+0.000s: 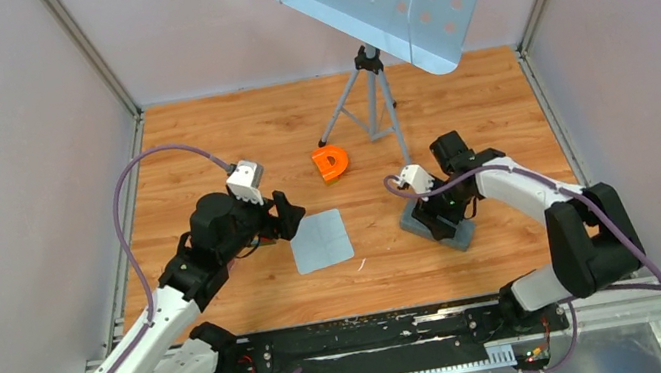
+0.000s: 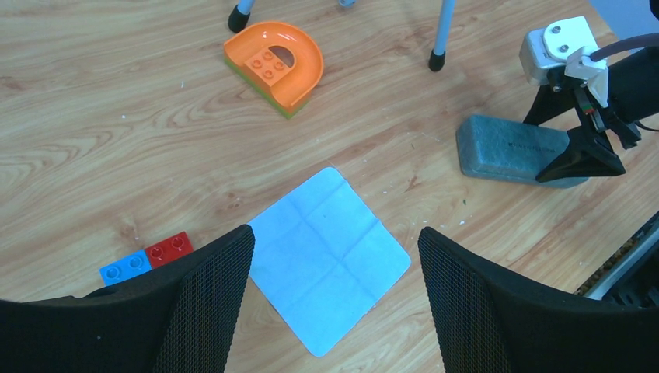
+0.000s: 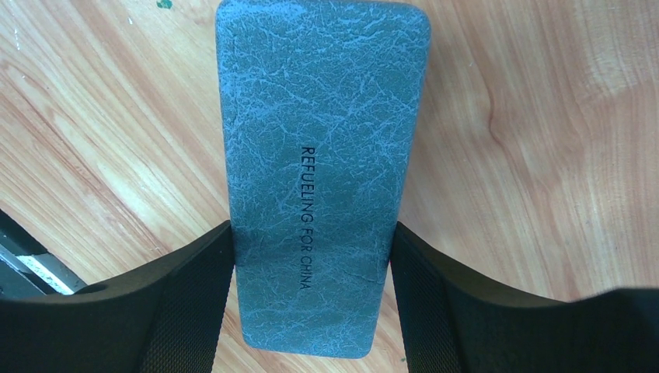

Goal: Organize the sunglasses
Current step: Adjust the sunglasses case at the center of the board, then open the sunglasses case at the center of the board.

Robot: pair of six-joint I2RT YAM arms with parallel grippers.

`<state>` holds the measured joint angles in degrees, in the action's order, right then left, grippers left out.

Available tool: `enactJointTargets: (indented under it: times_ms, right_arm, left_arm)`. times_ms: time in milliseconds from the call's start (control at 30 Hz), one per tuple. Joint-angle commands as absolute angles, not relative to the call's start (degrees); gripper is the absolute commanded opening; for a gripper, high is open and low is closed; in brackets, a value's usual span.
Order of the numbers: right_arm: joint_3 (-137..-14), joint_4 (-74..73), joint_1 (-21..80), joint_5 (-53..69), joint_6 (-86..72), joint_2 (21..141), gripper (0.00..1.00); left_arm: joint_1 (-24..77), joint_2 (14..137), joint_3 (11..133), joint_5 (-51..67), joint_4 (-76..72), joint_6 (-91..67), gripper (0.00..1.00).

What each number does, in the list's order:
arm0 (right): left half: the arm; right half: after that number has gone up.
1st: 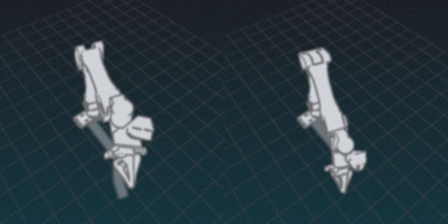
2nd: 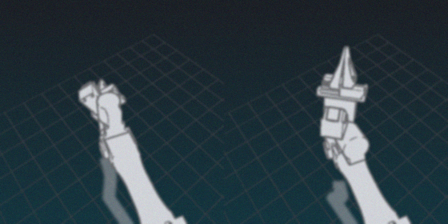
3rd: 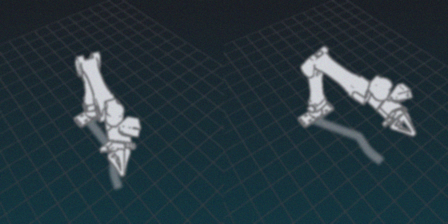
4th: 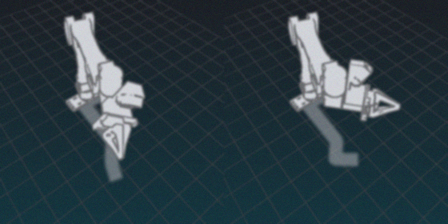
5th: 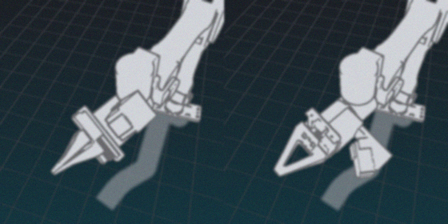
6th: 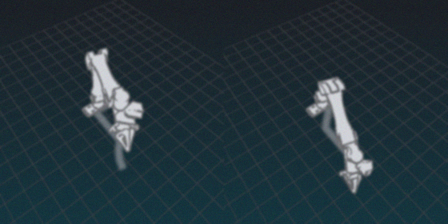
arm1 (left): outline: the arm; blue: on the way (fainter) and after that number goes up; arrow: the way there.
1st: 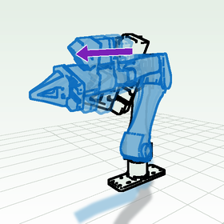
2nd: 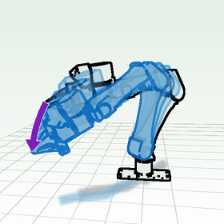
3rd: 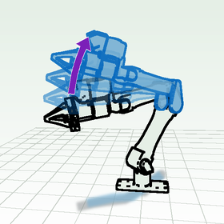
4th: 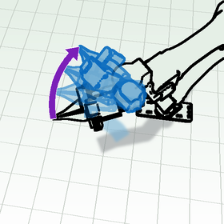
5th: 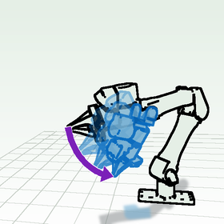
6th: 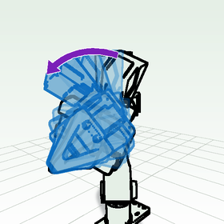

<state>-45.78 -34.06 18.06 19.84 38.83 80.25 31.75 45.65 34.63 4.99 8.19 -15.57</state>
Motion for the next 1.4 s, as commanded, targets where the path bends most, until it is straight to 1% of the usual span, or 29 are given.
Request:
enactJointTargets:
  times_ms: [0, 167, 333, 367, 433, 633, 800, 967, 1100, 1167, 1367]
  right_arm:
    - [-46.21, -32.78, 19.07, 18.62, 37.86, 84.53, 0.66]
    - [-46.91, -32.85, 19.07, 19.48, 37.23, 85.43, 0.68]
    - [-47.62, -34.17, 19.14, 22.91, 37.53, 83.46, 0.75]
    - [-47.71, -34.25, 19.15, 23.20, 37.57, 82.89, 0.79]
    - [-47.79, -34.32, 19.12, 23.78, 37.81, 81.95, 0.81]
    - [-48.36, -34.24, 19.14, 21.95, 36.93, 82.32, 0.81]
    - [-48.89, -33.84, 19.11, 19.00, 35.67, 85.01, 0.81]
    - [-48.86, -33.84, 19.10, 18.63, 35.62, 86.56, 0.81]
    - [-49.19, -33.84, 19.14, 18.87, 35.42, 86.08, 0.75]
    - [-49.34, -33.97, 19.11, 18.81, 35.35, 85.52, 0.74]
    - [-49.55, -35.42, 19.16, 18.76, 35.76, 83.87, 0.77]
  left_arm:
    - [32.20, 45.62, 33.66, 4.70, 7.00, -14.85, 0.81]
    - [32.20, 45.44, 33.53, 4.71, 6.89, -14.70, 0.82]
    - [32.18, 45.65, 33.41, 4.86, 6.76, -14.63, 0.82]
    - [32.21, 45.70, 33.41, 4.89, 6.72, -14.63, 0.82]
    - [32.19, 45.75, 33.38, 5.00, 6.71, -14.62, 0.82]
    - [32.13, 45.84, 33.35, 5.17, 6.73, -14.65, 0.82]
    - [32.24, 45.79, 33.33, 5.12, 6.75, -14.74, 0.82]
    - [32.22, 45.72, 33.31, 5.16, 6.68, -14.71, 0.82]
    - [32.15, 45.59, 33.30, 5.07, 6.68, -14.63, 0.82]
    - [32.16, 45.65, 33.30, 5.16, 6.68, -14.60, 0.82]
    - [32.23, 45.70, 33.22, 5.27, 6.61, -14.61, 0.82]
